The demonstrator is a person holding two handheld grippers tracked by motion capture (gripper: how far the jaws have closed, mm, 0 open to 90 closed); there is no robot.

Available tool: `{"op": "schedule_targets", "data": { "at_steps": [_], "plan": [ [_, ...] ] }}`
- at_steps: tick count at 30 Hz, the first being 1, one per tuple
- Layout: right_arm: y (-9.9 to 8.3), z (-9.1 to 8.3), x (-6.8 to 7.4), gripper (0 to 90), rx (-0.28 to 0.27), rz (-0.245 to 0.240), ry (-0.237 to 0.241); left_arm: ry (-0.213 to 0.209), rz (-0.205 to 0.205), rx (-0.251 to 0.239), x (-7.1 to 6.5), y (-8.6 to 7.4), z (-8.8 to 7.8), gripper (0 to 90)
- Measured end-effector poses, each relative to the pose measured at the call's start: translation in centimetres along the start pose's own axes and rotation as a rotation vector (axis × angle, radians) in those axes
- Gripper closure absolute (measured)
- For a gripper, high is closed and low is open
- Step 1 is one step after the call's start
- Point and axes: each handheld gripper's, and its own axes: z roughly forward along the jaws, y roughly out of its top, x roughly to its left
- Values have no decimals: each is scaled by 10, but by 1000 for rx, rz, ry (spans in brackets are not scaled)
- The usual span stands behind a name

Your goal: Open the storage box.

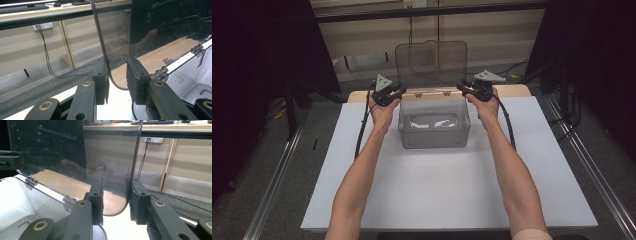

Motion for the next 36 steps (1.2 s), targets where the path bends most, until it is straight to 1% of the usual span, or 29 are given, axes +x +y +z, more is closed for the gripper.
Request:
{"op": "schedule_targets", "data": {
  "at_steps": [2,3,4,5,6,9,10,16,17,19,21,24,27,29,30,36],
  "plan": [
    [0,0,0,677,-1,3,0,-3,4,7,1,0,0,705],
    [0,1,0,675,-1,1,-2,-4,-11,6,1,-1,0,706],
    [-1,1,0,672,-1,3,-2,-5,-15,9,1,-1,0,706],
    [-1,1,0,669,0,4,-2,-6,-6,13,2,-1,0,706],
    [-1,1,0,668,0,5,-1,-5,-15,13,2,-1,0,705],
    [-2,1,-1,665,4,11,-3,-9,-12,18,2,-1,0,701],
    [-2,2,-1,664,3,11,-4,-8,-19,15,2,-1,1,699],
    [-2,2,-1,651,21,28,-2,-12,-13,28,3,-2,2,676],
    [-2,2,-2,648,21,32,1,-16,-18,27,2,-2,3,669],
    [-2,3,-2,633,26,43,4,-17,-4,40,3,-1,2,659],
    [-2,4,-2,616,34,41,14,-23,1,49,4,-1,2,641],
    [-1,4,-3,615,44,46,15,-22,-15,51,4,-1,3,640],
    [-2,6,-4,614,43,74,18,-26,-23,53,5,-1,3,639],
    [-2,6,-4,616,44,88,20,-34,-36,57,6,-1,3,637],
    [-2,6,-5,617,45,91,23,-38,-35,58,6,-1,4,637],
    [-2,7,-6,625,53,127,28,-48,-61,75,8,0,5,635]
  ]
}}
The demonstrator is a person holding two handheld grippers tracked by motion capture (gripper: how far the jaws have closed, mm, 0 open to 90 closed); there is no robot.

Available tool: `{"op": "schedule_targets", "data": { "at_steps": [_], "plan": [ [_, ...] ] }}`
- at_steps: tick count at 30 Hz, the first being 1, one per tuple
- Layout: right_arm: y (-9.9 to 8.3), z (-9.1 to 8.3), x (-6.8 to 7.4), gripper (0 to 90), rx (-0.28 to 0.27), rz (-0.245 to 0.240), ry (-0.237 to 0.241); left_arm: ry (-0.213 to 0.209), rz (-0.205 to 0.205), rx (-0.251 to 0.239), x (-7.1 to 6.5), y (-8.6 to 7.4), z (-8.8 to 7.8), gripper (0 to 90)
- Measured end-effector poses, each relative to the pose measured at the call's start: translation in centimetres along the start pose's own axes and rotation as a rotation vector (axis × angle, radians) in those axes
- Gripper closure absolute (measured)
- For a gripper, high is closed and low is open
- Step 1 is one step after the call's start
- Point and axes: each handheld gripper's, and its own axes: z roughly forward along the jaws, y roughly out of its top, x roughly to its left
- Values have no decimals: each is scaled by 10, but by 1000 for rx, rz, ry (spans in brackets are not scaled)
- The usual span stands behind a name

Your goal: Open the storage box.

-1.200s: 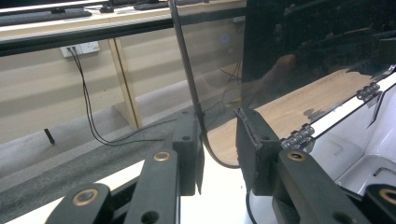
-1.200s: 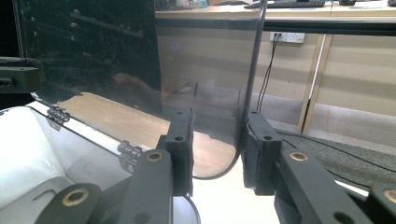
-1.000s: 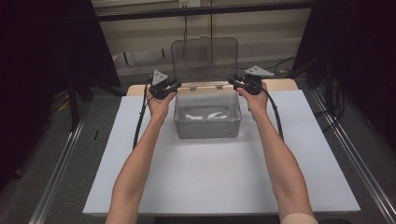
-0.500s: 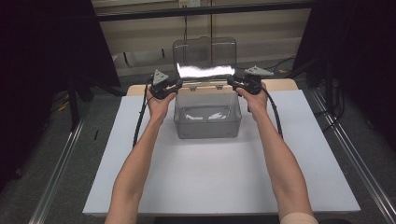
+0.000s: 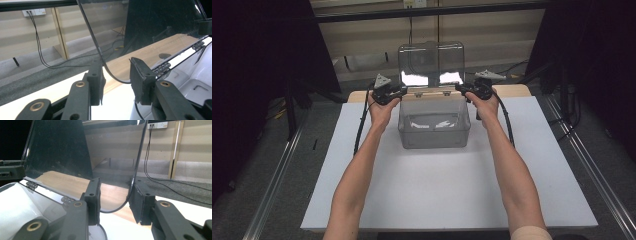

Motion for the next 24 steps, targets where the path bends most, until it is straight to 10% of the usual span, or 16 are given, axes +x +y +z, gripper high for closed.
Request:
{"op": "schedule_targets", "data": {
  "at_steps": [14,20,24],
  "plan": [
    [-2,3,-6,579,50,128,-5,13,11,28,-1,1,1,625],
    [1,4,-3,712,26,122,27,3,-21,25,-8,-1,9,591],
    [0,3,-6,611,58,106,-37,7,-64,22,-5,-4,8,523]
  ]
}}
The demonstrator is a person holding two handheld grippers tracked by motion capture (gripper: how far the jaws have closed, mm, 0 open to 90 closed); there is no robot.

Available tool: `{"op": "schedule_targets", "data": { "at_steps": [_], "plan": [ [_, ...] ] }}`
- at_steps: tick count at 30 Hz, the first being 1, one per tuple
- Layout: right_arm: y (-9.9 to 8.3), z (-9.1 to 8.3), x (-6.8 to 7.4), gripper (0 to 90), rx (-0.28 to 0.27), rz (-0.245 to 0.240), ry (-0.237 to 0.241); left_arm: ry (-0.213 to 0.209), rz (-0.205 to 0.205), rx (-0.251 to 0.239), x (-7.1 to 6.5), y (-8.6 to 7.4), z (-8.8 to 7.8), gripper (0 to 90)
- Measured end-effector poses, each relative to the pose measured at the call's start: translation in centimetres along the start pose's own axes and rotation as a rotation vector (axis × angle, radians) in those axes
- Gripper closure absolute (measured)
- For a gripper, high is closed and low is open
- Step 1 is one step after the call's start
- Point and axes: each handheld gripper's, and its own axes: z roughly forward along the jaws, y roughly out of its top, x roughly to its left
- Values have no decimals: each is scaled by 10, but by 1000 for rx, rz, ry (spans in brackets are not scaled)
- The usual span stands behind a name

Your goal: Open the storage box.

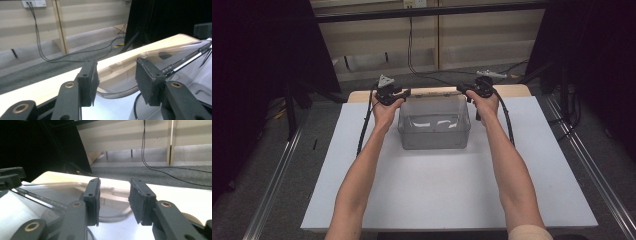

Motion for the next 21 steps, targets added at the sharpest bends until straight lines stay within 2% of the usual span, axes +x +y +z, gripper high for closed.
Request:
{"op": "schedule_targets", "data": {
  "at_steps": [2,5,8,10,14,18,21],
  "plan": [
    [-1,-1,-1,587,3,-6,13,1,-3,-1,2,0,-1,509],
    [-2,0,1,564,4,-10,9,14,2,0,1,0,-1,504],
    [-3,0,2,547,3,-12,3,8,7,-2,-1,0,-1,460],
    [-3,-1,1,511,8,-12,1,7,-3,-5,-1,0,-2,448],
    [-6,-4,0,493,1,-12,-2,11,-23,-1,-1,0,-4,401],
    [-7,-8,0,469,-7,-19,-2,17,-4,0,-3,0,-8,358],
    [-7,-11,1,450,-22,-23,-7,25,-4,10,-4,1,-11,321]
  ]
}}
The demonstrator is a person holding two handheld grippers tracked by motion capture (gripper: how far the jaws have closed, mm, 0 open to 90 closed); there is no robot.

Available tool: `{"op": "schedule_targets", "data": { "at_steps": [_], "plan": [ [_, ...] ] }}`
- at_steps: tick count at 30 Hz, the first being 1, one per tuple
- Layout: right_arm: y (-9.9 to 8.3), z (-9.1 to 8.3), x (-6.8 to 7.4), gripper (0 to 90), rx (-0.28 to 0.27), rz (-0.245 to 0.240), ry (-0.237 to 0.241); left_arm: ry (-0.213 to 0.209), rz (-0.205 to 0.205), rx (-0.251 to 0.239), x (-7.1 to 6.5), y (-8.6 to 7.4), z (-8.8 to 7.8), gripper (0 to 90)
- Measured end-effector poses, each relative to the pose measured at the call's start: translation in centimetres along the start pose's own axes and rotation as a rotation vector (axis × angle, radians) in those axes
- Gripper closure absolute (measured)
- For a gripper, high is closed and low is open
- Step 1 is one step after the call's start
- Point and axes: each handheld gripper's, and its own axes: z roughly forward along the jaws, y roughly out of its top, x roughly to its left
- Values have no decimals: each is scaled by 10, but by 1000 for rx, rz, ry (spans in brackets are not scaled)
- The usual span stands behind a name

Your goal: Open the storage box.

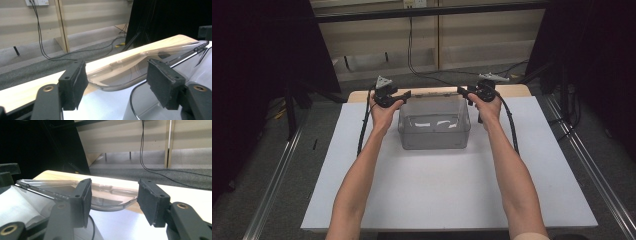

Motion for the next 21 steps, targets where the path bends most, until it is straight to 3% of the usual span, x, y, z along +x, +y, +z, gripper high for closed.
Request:
{"op": "schedule_targets", "data": {
  "at_steps": [4,11,21],
  "plan": [
    [0,-4,2,420,-8,-13,-3,3,1,-5,0,0,-3,283],
    [2,-10,7,321,-27,-37,-8,6,-32,-21,-3,-4,-9,205],
    [4,-14,15,189,-38,-73,-15,9,-18,-45,-7,-3,-20,130]
  ]
}}
